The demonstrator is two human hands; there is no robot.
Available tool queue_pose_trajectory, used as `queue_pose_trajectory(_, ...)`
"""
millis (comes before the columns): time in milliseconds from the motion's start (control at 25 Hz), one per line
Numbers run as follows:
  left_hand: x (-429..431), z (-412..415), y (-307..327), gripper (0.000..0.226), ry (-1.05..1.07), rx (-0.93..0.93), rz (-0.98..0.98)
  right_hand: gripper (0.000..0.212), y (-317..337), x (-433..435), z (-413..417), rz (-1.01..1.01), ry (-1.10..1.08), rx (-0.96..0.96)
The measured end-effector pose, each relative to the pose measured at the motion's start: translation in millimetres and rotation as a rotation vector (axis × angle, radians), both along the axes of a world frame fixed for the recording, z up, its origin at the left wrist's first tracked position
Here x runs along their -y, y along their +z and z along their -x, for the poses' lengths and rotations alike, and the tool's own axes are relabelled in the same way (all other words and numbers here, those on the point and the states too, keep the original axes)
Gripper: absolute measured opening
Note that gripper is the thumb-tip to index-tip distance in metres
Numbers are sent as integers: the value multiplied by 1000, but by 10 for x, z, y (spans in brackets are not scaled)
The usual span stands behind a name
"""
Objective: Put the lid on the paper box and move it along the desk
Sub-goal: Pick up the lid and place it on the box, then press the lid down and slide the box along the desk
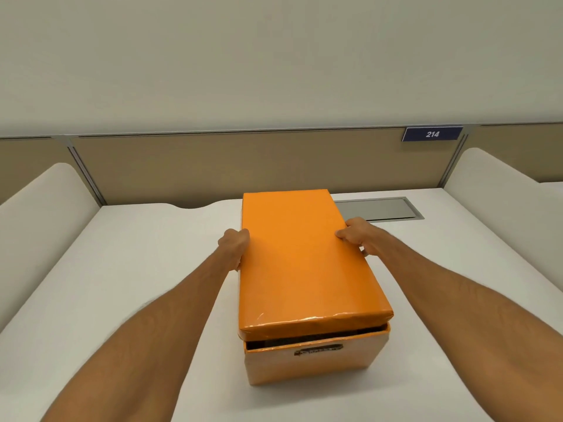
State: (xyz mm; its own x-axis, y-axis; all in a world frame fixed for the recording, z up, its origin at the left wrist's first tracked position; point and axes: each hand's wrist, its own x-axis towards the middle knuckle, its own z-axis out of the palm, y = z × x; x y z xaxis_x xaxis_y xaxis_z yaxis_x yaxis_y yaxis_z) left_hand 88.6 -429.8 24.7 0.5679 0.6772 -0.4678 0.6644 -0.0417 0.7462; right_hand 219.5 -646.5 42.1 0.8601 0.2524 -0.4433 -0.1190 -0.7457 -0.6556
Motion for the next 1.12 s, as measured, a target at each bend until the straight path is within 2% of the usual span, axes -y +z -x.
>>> queue_pose_trajectory(200,79,167,-17,47,-13,47,16,47,3,144,214,-58,11,-2)
queue_pose_trajectory(360,196,304,-54,48,-35,60,-36,54,-57,250,360,-28,25,46)
queue_pose_trajectory(520,419,474,-58,58,-130,-19,-153,64,-150,410,549,21,11,51)
queue_pose_trajectory(680,566,689,-127,65,-125,-70,-199,71,-252,565,732,15,-3,42)
queue_pose_trajectory(880,700,903,-277,68,-54,-37,-215,72,-357,606,915,30,-8,121)
queue_pose_trajectory(1120,767,960,-286,66,-64,5,-295,71,-413,629,1003,45,-7,203)
